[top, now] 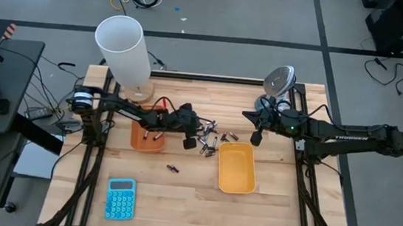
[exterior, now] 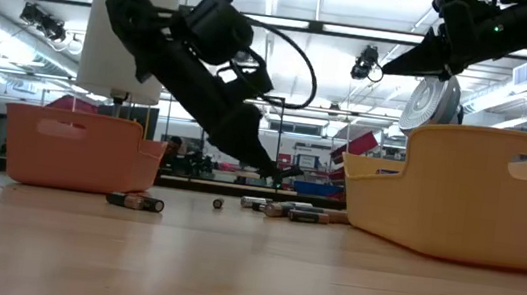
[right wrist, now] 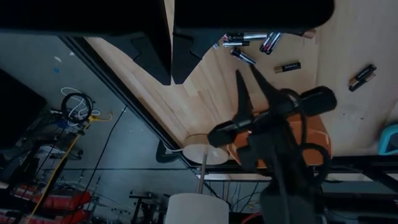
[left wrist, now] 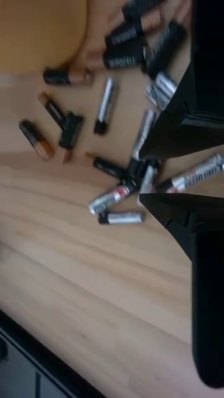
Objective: Sort batteries
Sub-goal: Put the silver battery into the orange bin
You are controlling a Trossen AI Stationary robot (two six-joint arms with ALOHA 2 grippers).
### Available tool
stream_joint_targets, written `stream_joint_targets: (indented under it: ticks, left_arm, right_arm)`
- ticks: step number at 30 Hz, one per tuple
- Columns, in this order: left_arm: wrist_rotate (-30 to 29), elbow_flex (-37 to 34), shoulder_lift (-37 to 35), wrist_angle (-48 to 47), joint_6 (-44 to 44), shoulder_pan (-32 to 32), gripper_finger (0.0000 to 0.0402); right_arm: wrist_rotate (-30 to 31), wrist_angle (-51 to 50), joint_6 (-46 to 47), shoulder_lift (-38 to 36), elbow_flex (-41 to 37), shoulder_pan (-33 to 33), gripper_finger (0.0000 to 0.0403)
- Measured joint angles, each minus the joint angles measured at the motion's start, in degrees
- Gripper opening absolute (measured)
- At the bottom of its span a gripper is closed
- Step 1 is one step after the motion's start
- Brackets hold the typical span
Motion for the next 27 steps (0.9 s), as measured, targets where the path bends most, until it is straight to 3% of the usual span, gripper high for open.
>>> stream_joint_targets:
  ticks: [18, 27]
  left_arm:
    - [0.17, 0.0, 0.44, -7.26, -7.34, 0.16, 0.01]
    - [-0.04, 0.0, 0.43, -8.23, -8.28, 0.16, 0.0129]
  right_arm:
    - [0.0, -0.41, -0.02, 0.01, 0.0, 0.02, 0.0003]
    - [0.0, -0.42, -0.04, -0.01, 0.0, 0.0, 0.0003]
